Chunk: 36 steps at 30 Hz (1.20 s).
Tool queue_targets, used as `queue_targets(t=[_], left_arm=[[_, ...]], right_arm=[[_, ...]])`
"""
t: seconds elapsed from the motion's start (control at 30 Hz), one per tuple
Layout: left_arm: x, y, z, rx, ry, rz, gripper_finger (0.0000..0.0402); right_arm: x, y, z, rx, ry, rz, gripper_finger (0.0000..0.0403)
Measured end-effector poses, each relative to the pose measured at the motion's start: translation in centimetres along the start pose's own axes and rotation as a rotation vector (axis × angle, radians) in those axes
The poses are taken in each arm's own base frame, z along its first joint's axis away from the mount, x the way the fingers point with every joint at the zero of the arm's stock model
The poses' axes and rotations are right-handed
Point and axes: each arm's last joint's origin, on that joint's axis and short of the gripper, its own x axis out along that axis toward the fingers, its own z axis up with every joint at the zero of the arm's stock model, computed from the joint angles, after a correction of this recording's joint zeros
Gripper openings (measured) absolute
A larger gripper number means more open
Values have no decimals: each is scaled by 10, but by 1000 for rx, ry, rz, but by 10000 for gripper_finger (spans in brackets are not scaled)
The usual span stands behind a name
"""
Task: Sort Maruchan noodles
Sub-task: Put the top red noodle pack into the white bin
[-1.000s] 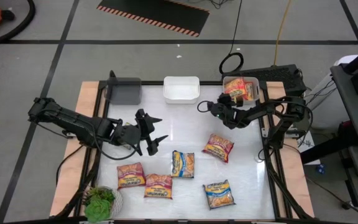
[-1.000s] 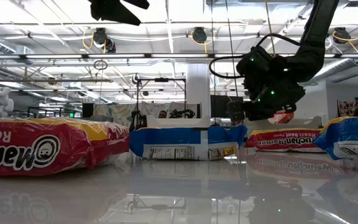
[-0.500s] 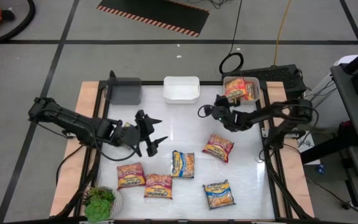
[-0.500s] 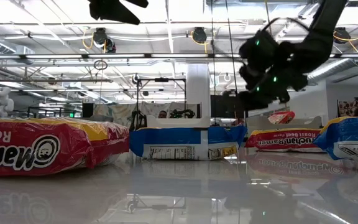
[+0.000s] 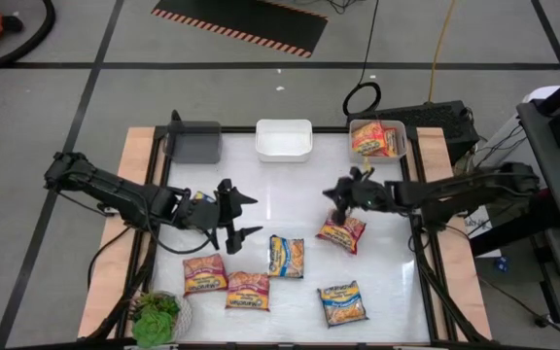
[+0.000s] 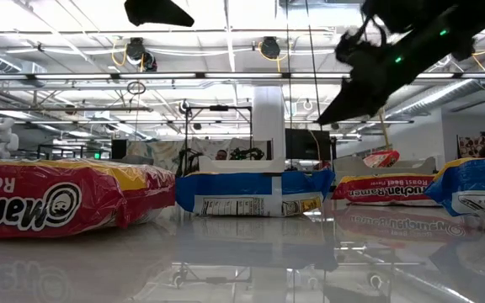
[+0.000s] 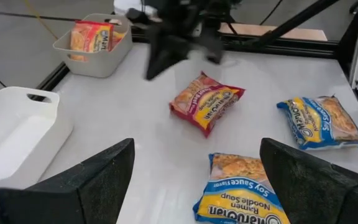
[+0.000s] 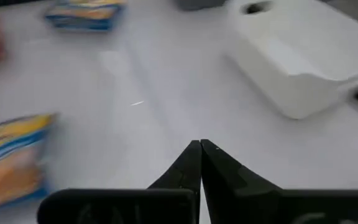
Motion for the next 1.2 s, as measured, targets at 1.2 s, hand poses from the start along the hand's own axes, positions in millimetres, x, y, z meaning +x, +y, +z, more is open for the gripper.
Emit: queue_targets(t=[1.2], left_arm=[[29,-36,-29,198,129,-68,351]], right_arm=[[-68,34,-18,456,451,-252,4]])
